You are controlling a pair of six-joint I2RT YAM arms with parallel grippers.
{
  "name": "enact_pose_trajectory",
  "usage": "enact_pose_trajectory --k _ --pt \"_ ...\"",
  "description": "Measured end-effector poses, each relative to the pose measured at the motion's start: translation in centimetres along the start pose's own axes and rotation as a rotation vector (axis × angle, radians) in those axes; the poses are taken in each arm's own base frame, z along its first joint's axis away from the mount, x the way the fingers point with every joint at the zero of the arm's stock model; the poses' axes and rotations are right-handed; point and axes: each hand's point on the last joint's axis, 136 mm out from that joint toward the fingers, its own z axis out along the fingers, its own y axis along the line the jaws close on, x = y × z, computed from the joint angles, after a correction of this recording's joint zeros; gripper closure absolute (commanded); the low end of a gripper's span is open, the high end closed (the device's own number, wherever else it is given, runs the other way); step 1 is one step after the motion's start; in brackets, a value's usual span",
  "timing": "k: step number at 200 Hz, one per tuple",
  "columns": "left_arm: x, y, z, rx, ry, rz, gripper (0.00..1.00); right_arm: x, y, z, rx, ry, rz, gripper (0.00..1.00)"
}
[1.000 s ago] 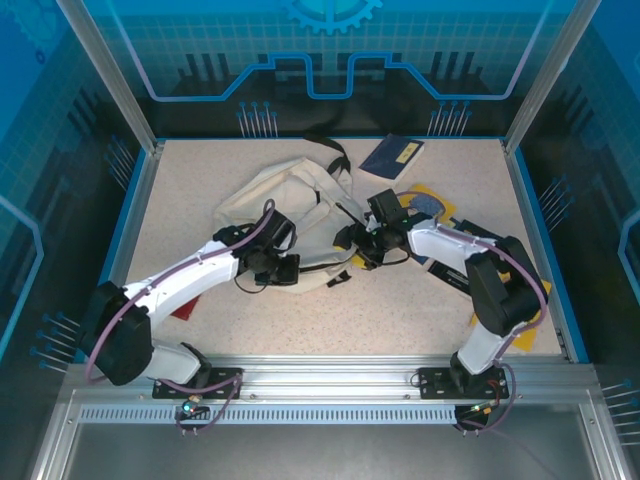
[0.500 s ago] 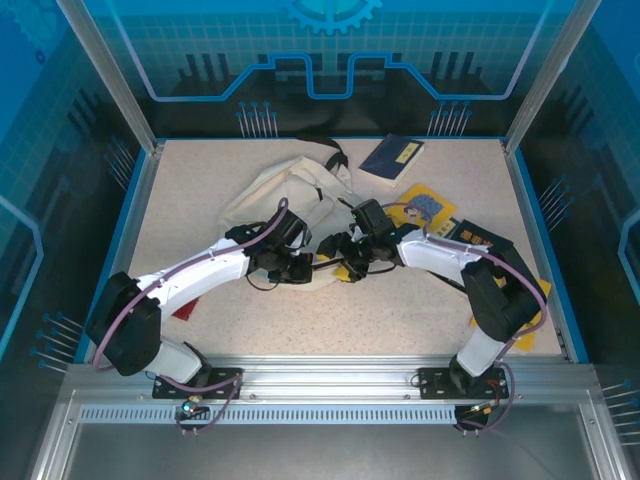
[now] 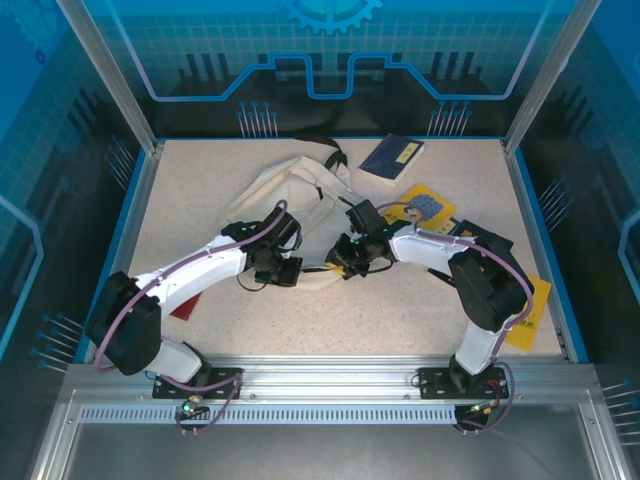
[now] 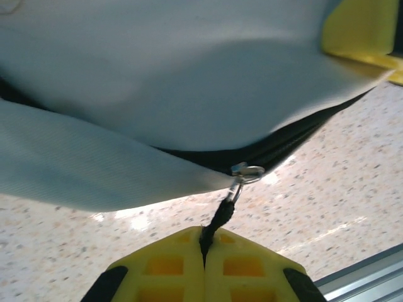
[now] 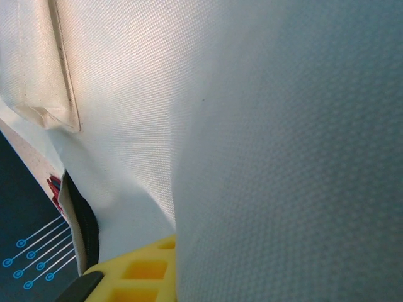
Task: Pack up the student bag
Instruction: Unzip the student bag at the center of the table.
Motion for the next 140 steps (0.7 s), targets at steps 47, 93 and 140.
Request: enact_pose_trajectory --k 47,93,140 --pt "-2.1 0.9 -0.3 -0.059 -0.016 0.026 1.0 -0.1 -0.3 0.0 0.017 -0.013 -0.034 0.81" --pt "-3.2 1.9 0.2 -0.09 0.003 0.025 1.0 -0.4 -0.9 0.1 0.049 -0.041 -0.058 0.83" --pt "-3.5 2.0 1.0 -0.1 0.032 0.049 1.0 -0.9 -1.3 0.0 0.078 -0.074 -0.073 0.78"
